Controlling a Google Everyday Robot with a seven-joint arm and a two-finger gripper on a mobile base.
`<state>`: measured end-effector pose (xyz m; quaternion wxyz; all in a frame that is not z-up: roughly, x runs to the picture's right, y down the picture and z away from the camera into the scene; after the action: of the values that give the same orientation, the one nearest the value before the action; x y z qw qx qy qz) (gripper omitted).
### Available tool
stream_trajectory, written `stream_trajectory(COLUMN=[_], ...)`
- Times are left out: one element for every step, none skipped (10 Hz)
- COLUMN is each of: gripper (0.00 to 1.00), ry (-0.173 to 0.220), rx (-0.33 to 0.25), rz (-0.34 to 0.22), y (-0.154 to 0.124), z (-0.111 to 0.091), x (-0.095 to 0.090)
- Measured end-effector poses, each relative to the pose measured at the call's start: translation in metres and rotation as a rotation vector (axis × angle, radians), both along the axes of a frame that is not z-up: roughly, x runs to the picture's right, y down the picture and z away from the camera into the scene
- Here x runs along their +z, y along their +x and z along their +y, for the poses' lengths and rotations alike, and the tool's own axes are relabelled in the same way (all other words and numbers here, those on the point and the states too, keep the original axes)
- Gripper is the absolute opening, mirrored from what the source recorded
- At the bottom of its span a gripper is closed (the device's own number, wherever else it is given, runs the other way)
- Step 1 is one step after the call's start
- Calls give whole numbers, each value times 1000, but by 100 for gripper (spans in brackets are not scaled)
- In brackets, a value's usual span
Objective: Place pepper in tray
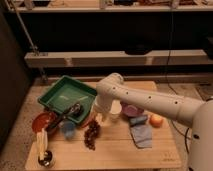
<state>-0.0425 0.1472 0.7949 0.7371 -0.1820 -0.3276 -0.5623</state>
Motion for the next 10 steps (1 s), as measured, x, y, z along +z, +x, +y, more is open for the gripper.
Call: stream_trajectory(gripper=[52,52,52,52,52,52,52,52,52,52], ry=[-2,-3,0,13,32,51,69,84,106,119], rx=[-2,-3,-3,-1,3,1,2,-1,-6,-17], rz=[2,4,5,8,8,2,1,2,3,5], y=[0,0,0,0,-1,-4,-8,-10,-14,-18], z=[2,3,2,0,-3,-5,-6,-7,-7,-7], x=[6,14,22,29,35,40,43,46,50,53])
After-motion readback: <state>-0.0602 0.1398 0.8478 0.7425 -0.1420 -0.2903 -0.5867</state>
